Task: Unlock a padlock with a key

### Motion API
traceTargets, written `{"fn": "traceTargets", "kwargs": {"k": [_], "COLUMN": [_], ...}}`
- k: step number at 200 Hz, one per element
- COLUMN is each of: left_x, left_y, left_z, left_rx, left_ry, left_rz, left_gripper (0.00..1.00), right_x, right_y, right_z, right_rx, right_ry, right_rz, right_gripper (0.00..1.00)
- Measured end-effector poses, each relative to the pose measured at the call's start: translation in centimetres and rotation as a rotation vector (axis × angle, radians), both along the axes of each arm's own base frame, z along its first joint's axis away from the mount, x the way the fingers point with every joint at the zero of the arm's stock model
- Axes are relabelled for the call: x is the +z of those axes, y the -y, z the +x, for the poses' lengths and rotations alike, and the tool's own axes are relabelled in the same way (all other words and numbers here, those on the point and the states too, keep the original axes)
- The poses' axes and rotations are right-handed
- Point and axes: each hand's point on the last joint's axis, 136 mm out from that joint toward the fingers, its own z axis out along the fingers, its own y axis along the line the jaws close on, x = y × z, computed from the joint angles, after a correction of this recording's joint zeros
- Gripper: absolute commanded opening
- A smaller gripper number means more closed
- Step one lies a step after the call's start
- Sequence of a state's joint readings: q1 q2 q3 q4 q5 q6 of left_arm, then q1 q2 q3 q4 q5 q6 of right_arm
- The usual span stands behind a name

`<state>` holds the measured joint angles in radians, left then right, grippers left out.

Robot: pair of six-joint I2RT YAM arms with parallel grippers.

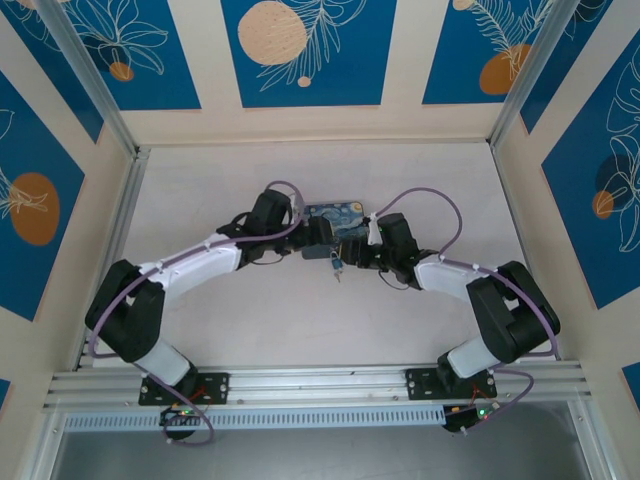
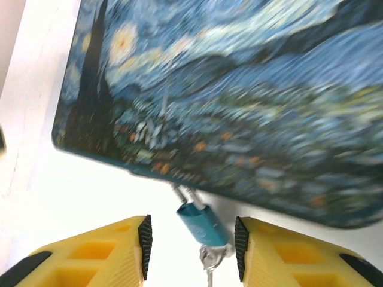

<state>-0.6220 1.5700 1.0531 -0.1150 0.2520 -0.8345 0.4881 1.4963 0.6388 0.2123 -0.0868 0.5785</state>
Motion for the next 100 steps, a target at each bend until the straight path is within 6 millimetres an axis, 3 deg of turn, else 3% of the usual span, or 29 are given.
{"fn": "traceTargets", "kwargs": {"k": [41,76,100], "left_x": [0.1,-2.0,-3.4], "left_y": [-2.5,-3.1,-3.4], "left_z": [2.2,3.0,3.4], "left_rx": [0.024,0.011,0.000], "left_ry": [0.014,-0.013,-0.032], "left_rz": [0.095,0.166,0.210], "left_gripper": [0.90,0.90,0.90], "right_x": [-1.4,-4.3,-4.6], "right_y": [-1.3,-1.0,-1.5], "right_z": [-1.4,-1.3,-0.3], "right_rx": [0.042,0.024,0.025], "right_ry": [-0.017,-0.070,-0.065], "right_rz": [-0.030,-0.094,-0.106], "right_gripper": [0.43,0.43,0.39]}}
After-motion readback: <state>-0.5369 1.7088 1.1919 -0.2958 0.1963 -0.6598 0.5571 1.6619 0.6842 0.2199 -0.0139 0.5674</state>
